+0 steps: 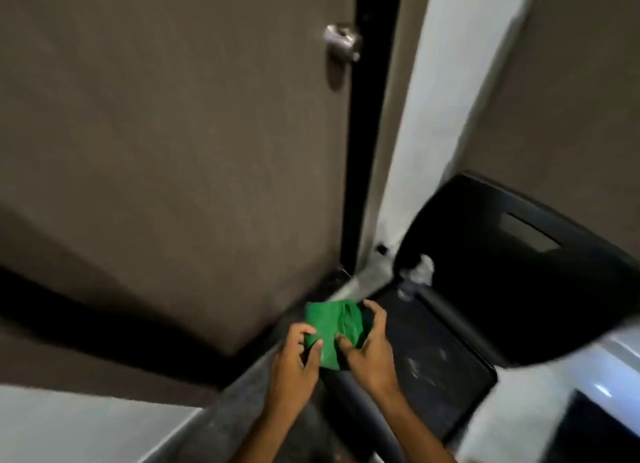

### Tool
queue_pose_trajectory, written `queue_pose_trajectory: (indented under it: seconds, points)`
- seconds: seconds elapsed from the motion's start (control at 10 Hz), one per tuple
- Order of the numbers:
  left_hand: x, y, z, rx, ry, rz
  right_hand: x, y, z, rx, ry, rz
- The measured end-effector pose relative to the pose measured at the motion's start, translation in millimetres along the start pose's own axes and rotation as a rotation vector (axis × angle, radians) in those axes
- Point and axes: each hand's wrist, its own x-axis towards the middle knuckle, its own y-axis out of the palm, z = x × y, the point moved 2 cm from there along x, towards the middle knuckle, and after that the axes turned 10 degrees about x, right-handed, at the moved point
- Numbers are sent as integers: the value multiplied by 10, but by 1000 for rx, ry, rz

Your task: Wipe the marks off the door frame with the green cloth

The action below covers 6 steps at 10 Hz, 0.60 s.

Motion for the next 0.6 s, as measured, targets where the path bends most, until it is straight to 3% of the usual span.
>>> queue_pose_trajectory:
  seconds: [0.1,0.3,0.4,0.5,0.6]
  points:
    - [-5,878,-103,88,97,272,19,-574,-680,-175,104,-131]
    - [91,2189,-140,382,311,535,95,-1186,-1761,-346,320,-263]
    - [104,2706,-10,598,397,681,101,-1247,-2197,-403,443,-222]
    - [70,2894,156,824,498,736,56,-1177,-2429,-570,639,4]
    - [73,2782,311,857,508,711,73,-1099,-2405,-841,679,186]
